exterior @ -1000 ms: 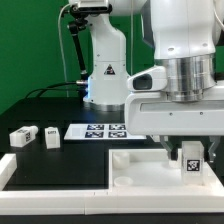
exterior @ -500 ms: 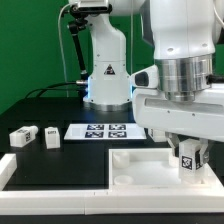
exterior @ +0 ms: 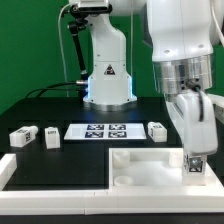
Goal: Assemble square table
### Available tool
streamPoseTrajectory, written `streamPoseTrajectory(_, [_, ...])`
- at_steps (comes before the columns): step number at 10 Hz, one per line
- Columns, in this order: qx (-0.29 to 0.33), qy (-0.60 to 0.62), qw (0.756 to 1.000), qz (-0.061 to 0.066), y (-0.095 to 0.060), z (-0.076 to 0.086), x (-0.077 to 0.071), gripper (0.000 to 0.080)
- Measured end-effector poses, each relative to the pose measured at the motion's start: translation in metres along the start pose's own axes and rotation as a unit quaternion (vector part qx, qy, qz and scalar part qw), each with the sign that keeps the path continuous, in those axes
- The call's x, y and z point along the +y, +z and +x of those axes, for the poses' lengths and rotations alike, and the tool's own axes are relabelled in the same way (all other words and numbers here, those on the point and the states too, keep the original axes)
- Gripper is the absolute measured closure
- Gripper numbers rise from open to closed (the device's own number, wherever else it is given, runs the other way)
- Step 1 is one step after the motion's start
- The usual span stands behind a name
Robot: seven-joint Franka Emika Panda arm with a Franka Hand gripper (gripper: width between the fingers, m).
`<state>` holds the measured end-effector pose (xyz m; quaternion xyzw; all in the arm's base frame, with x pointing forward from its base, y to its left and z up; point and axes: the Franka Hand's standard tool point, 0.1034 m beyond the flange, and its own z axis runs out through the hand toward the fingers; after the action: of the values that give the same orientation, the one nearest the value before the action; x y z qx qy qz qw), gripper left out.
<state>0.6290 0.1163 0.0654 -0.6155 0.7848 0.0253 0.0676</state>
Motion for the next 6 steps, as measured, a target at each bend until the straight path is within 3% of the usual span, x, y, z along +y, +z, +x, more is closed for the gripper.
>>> streamPoseTrajectory(2, [0.005,0.037,0.999,0.005,-0.0003,0.0018,0.0006,0.0508])
streamPoseTrajectory(4, [0.009,-0.033,0.999,0.0,0.0,0.0032,0.0014,0.0507])
streamPoseTrajectory(5, [0.008,-0.107,0.994,-0.009,-0.0011,0.0041,0.0014,0.0338])
streamPoseTrajectory(6, [0.006,-0.176,0.984,-0.008,-0.0028,0.0017,-0.0015,0.0187])
